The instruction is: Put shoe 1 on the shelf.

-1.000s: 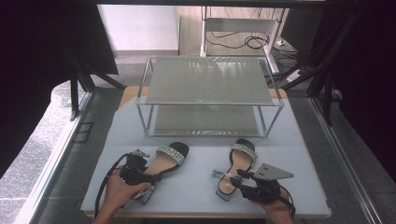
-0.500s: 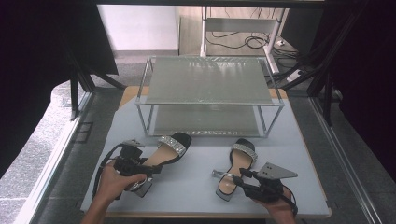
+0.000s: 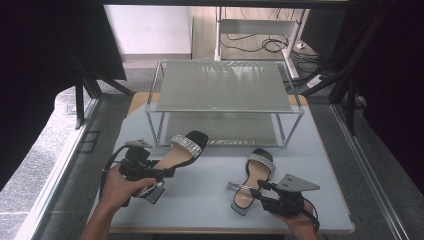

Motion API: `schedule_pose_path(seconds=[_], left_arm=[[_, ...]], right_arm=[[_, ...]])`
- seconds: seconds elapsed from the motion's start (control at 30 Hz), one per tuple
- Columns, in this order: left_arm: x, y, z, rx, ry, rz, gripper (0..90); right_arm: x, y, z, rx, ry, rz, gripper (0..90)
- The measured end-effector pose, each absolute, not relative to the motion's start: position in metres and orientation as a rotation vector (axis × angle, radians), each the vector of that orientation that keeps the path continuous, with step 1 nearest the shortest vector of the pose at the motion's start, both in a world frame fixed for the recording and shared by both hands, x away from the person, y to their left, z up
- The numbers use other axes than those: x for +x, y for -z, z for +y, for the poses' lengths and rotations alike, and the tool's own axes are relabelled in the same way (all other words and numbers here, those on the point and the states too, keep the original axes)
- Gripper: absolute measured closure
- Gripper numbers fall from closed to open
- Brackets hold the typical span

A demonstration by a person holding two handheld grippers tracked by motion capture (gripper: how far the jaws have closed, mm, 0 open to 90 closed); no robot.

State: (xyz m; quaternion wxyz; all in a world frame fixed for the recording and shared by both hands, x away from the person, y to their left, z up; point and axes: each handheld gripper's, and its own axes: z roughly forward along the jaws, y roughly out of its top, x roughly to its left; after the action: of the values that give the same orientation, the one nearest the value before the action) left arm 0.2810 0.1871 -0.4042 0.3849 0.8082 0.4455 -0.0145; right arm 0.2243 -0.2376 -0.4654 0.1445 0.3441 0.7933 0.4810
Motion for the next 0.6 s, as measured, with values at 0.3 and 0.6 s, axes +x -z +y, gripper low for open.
schedule_pose_path(seconds=[0.3, 0.6], left_arm=[[0.285, 0.384, 0.176, 2.089, 0.048, 1.072, 41.9], [0.291, 0.360, 0.162, 2.090, 0.042, 1.014, 41.9]], right_arm=[[0.225, 0.465, -0.239, 1.001, -1.389, 2.283, 55.7], [0.225, 0.466, -0.240, 1.001, -1.387, 2.282, 55.6]])
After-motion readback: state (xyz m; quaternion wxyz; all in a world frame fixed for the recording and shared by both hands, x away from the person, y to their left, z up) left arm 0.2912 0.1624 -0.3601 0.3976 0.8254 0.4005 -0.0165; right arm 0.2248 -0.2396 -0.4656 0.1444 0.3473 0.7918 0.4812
